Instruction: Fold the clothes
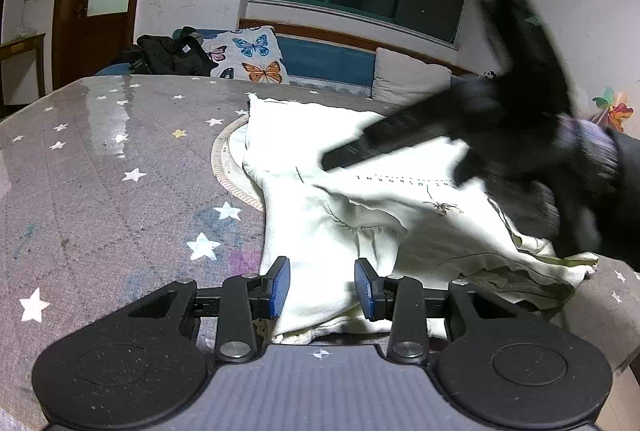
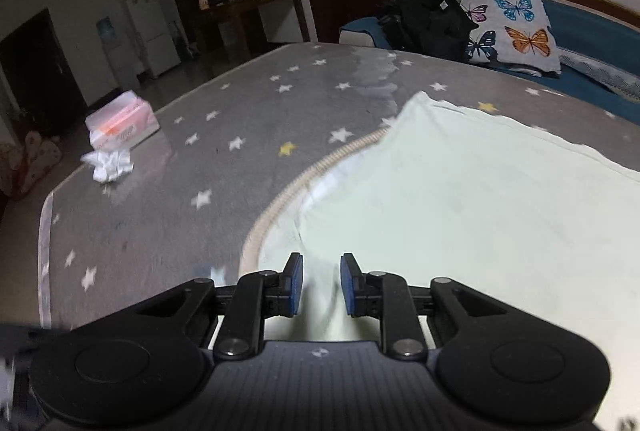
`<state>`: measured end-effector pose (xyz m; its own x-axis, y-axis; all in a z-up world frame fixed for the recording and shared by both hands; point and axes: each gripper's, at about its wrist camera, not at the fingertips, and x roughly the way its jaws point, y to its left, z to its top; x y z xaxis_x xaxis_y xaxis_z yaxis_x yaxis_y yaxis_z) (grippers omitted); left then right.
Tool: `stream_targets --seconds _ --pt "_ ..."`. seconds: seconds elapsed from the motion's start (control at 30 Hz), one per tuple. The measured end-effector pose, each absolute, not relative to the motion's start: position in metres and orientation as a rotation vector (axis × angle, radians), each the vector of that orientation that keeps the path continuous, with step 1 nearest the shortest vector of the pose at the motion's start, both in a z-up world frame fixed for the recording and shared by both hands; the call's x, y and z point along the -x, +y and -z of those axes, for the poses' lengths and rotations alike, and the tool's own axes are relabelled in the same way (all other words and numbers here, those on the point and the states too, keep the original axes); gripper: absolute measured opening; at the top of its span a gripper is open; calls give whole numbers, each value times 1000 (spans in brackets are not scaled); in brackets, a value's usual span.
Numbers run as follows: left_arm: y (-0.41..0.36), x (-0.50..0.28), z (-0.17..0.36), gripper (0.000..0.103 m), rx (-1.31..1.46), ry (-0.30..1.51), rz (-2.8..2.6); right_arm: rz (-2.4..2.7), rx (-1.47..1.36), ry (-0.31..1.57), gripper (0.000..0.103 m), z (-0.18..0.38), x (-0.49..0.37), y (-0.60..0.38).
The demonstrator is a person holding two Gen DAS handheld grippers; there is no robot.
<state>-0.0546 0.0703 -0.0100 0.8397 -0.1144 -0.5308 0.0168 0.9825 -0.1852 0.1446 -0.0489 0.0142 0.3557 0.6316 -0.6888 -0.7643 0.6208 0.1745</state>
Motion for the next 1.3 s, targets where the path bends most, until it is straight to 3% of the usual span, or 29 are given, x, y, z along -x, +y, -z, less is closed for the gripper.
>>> stream_targets --seconds 0.33,0.8,1.3 --pt "66 55 9 39 128 579 58 -911 343 769 20 3 -82 -81" --pt "52 60 -3 43 -6 570 88 -917 300 706 24 7 -53 -93" --pt "34 80 0 53 -225 585 214 -727 299 644 62 -16 -16 -200"
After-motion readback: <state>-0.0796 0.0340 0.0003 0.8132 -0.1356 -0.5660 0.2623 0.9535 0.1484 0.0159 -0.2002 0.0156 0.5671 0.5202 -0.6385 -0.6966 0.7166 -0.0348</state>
